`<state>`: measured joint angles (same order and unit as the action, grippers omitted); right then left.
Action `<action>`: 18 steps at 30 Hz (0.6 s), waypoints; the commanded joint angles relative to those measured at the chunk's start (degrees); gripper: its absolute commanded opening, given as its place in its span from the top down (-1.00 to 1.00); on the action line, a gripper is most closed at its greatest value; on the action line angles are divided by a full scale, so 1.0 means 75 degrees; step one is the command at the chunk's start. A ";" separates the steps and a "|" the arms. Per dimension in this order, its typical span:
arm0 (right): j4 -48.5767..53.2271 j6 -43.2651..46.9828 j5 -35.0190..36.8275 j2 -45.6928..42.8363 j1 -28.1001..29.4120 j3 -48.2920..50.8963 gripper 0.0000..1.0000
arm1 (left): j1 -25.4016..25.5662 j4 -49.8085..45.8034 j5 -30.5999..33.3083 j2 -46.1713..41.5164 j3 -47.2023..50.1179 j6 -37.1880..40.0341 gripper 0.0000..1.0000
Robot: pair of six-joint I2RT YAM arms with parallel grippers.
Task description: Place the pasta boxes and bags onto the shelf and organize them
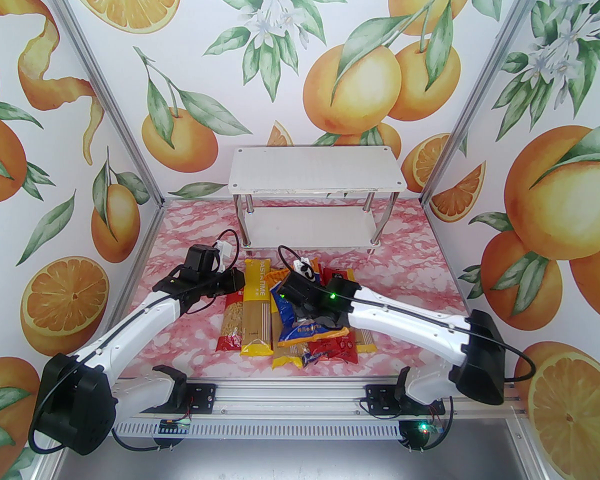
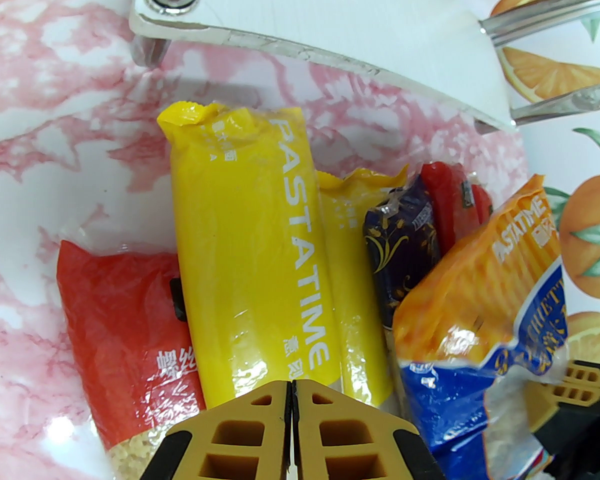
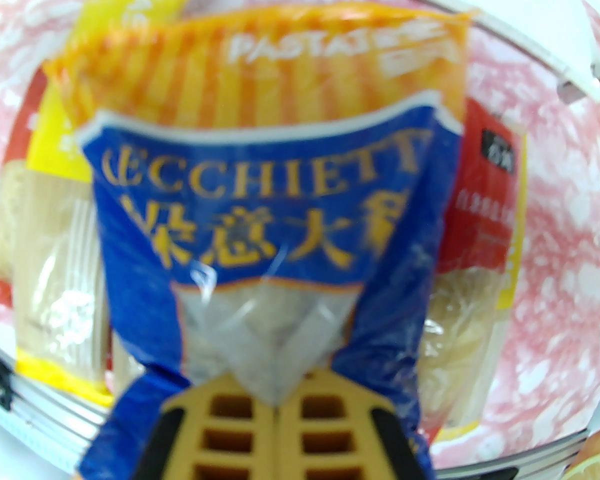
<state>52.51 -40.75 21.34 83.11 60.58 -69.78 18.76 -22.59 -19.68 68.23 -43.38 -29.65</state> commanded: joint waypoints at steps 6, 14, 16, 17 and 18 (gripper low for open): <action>-0.0005 0.0498 0.0936 -0.0853 -0.0096 -0.0773 1.00 | -0.0039 -0.0099 -0.0009 -0.0120 -0.0441 0.0100 0.78; -0.0087 0.0676 0.1128 -0.1611 -0.0154 -0.1312 1.00 | -0.0040 -0.0167 0.0043 -0.0056 -0.0604 0.0133 0.79; -0.0040 0.0839 0.1190 -0.1767 -0.0212 -0.1630 1.00 | -0.0043 -0.0199 0.0047 -0.0005 -0.0696 0.0170 0.79; -0.0006 0.0929 0.1214 -0.1822 -0.0238 -0.1796 1.00 | -0.0030 -0.0210 0.0051 0.0014 -0.0733 0.0185 0.78; 0.0000 0.0937 0.1217 -0.1829 -0.0244 -0.1824 1.00 | -0.0030 -0.0216 0.0048 0.0017 -0.0733 0.0182 0.78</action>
<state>56.05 -35.86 25.78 72.64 59.42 -78.30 18.76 -23.16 -19.49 68.27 -46.17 -29.56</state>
